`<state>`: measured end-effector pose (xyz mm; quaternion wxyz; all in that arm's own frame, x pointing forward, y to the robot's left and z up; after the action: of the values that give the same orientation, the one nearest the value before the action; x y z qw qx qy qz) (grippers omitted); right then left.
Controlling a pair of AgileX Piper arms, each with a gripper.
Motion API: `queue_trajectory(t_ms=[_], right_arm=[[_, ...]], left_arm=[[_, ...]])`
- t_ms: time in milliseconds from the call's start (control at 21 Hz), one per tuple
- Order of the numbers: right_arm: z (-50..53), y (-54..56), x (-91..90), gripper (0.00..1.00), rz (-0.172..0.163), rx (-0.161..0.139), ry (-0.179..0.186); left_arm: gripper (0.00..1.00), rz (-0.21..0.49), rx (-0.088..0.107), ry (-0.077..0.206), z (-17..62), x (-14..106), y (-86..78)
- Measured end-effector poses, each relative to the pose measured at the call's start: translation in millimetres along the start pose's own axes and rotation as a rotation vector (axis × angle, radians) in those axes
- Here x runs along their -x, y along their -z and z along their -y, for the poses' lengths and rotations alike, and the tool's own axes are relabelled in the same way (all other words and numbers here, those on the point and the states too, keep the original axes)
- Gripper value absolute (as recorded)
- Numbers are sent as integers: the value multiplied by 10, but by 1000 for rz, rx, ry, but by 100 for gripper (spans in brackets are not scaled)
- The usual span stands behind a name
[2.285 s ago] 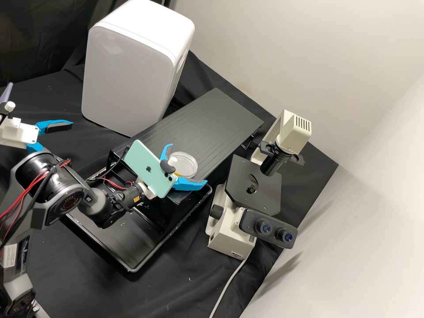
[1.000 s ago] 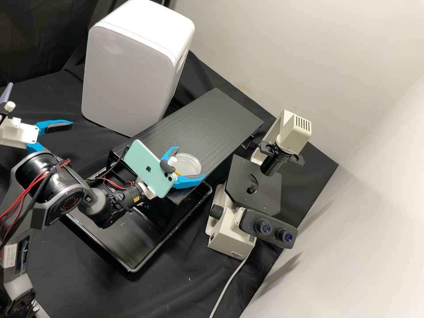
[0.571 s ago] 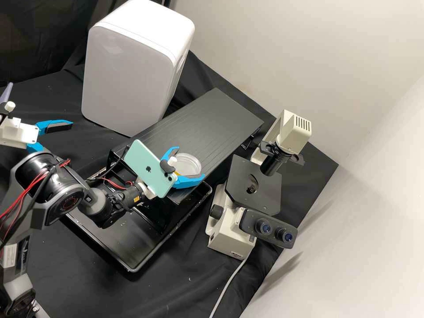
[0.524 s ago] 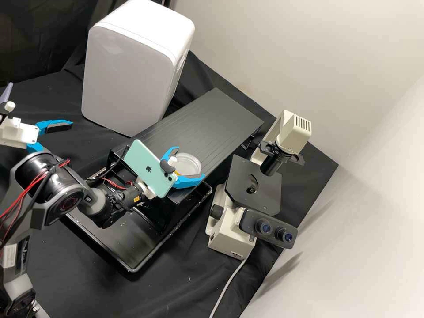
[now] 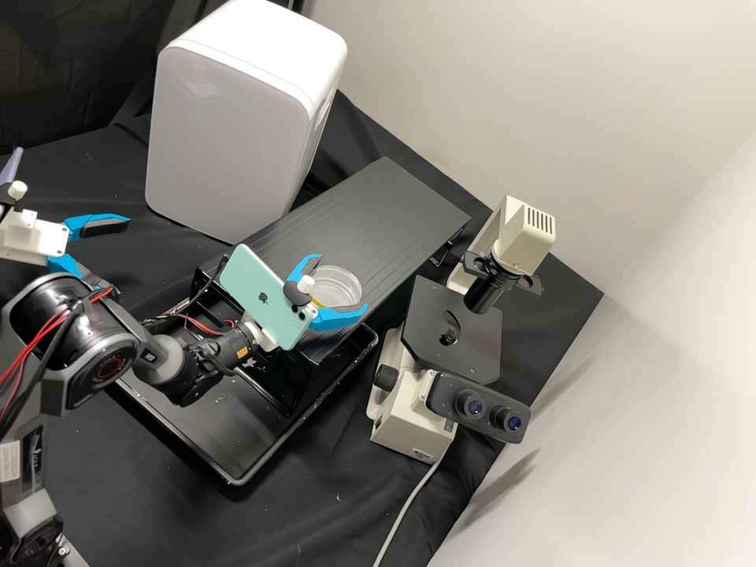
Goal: Remove the lid from the petri dish
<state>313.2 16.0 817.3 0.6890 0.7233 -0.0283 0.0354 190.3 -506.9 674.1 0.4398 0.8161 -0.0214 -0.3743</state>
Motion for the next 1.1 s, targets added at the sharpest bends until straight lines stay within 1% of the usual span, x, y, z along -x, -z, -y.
queue_trajectory(t_ms=[143,238,333,476,571,714,809,905,952,1000,1095], right_arm=[[-7,10,2,0,-4,-20,-2],[-31,36,9,0,-11,-21,-8],[-26,88,17,0,-28,-23,-6],[40,194,31,0,-62,-28,16],[100,275,45,0,-87,-31,37],[181,369,49,0,-112,-36,58],[215,411,47,0,-117,-42,66],[263,451,42,0,-126,-31,77],[275,449,37,0,-124,-24,81],[295,444,36,0,-121,-25,87],[327,422,32,0,-105,-29,95]], left_arm=[[100,0,0,0,0,0,0],[100,0,0,0,0,0,0],[100,0,0,0,0,0,0],[100,0,0,1,2,2,0],[100,-1,0,2,5,6,0],[100,-1,0,2,5,6,0],[100,-1,0,2,5,6,0],[100,-1,0,2,5,6,0],[100,-1,0,2,5,6,0],[100,-1,0,2,5,6,0],[100,-1,0,2,5,6,0]])
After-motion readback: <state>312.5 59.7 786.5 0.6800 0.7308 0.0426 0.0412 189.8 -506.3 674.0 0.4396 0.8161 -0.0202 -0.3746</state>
